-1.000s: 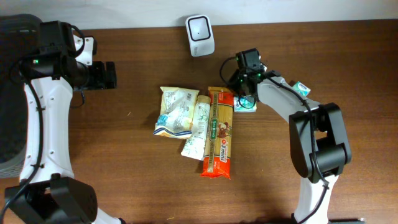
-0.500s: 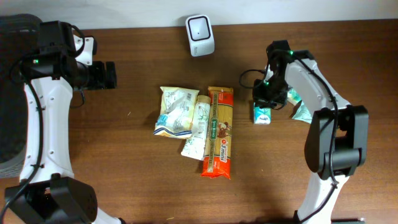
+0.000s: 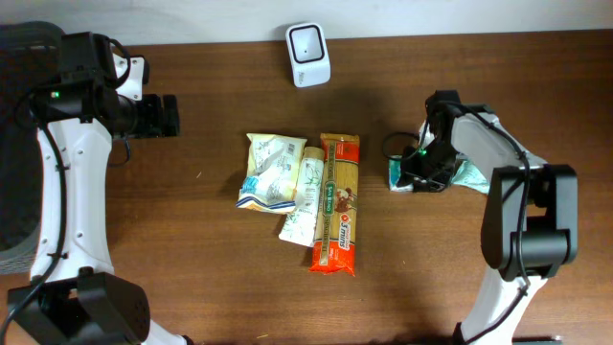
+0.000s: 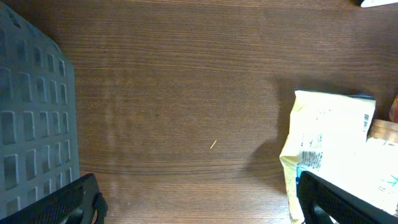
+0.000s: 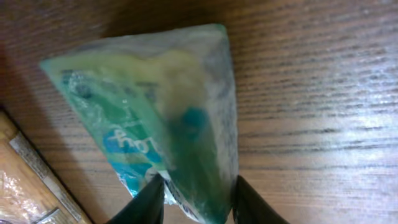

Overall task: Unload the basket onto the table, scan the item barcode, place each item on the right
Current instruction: 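Grasp the second green tissue pack with the right gripper, then lift the second tissue pack up to the white scanner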

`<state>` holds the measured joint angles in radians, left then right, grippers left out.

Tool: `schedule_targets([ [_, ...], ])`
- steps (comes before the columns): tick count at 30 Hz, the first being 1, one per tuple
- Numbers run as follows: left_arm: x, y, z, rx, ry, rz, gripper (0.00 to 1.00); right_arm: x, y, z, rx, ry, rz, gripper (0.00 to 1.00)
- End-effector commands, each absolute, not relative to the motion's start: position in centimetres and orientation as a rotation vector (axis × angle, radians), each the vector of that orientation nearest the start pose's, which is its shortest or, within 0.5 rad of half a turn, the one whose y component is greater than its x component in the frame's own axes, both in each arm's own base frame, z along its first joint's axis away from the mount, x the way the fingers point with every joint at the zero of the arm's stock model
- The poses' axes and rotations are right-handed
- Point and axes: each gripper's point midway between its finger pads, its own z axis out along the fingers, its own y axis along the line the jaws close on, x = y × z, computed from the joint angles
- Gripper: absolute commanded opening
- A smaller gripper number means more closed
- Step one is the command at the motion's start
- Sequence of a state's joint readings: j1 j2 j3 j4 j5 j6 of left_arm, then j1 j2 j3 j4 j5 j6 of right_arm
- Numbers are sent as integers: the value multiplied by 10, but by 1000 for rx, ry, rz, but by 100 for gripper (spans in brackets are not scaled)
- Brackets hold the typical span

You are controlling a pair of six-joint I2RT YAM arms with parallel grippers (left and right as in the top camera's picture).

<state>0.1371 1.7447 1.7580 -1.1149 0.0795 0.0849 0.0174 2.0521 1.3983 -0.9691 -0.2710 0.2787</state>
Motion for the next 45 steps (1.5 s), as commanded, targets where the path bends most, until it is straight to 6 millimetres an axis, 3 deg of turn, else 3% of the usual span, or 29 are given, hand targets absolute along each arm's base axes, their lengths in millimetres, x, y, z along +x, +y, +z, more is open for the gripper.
schedule_targets([
  [1,419,44,225,-57,2648,-48,99,352,45,-12,427,3201,344,4],
  [3,419,44,225,-57,2648,-48,99,354,47,-6,418,3195,366,4],
  [5,419,44,225,-57,2648,-48,99,361,64,19,345,3159,526,4],
  [6,419,44,225,-57,2648,-48,99,366,75,42,281,3112,650,4],
  [8,419,44,225,-57,2648,-48,99,379,106,110,167,2923,985,4],
  [9,419,44,225,-57,2648,-48,99,382,114,128,149,2859,1089,4],
  [13,419,44,225,-57,2648,-48,99,386,153,209,-44,2416,1777,4],
  [17,419,44,225,-57,2648,-48,99,379,161,257,-164,2130,2088,4],
  [42,419,44,225,-57,2648,-48,99,385,162,259,-249,2088,2037,4],
  [43,419,44,225,-57,2648,-48,99,387,161,254,-242,2113,2005,4],
  [45,419,44,225,-57,2648,-48,99,396,162,217,-186,2319,1755,4],
])
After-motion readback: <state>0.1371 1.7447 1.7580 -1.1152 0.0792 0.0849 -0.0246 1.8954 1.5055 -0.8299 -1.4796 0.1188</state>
